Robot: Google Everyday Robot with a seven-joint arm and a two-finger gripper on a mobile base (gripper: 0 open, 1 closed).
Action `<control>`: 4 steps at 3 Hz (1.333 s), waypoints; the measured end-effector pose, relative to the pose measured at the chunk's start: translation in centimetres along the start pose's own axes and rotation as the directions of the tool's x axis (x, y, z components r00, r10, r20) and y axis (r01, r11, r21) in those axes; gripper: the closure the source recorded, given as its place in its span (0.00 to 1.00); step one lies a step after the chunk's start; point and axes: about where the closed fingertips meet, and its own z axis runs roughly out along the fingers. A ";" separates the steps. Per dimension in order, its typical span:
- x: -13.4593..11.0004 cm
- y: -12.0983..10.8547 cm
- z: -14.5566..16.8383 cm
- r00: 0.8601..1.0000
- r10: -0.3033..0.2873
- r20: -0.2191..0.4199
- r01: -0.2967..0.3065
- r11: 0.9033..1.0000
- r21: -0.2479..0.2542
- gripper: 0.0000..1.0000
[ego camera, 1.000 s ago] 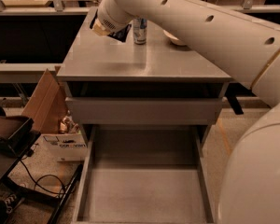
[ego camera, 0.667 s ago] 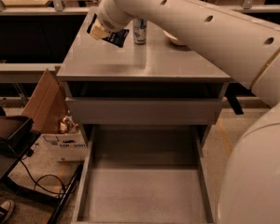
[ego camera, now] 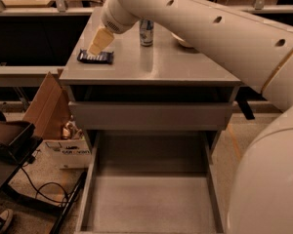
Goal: Pick rxbar blueberry from middle drawer and place on counter
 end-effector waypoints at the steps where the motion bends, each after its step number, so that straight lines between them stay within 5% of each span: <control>1: -0.1 -0.2 -0.3 1.000 0.002 0.005 -0.002 1.000 0.004 0.00; 2: -1.3 -2.1 -2.9 0.999 0.014 0.045 -0.016 0.999 0.036 0.00; 3: -0.9 -4.3 -8.4 0.985 0.117 0.129 -0.131 0.986 0.100 0.00; 4: 7.3 -8.3 -17.7 0.931 0.302 0.205 -0.353 0.890 0.290 0.00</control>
Offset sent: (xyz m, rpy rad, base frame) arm -0.0076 -0.0316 0.0763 0.0954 -0.0836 -0.0231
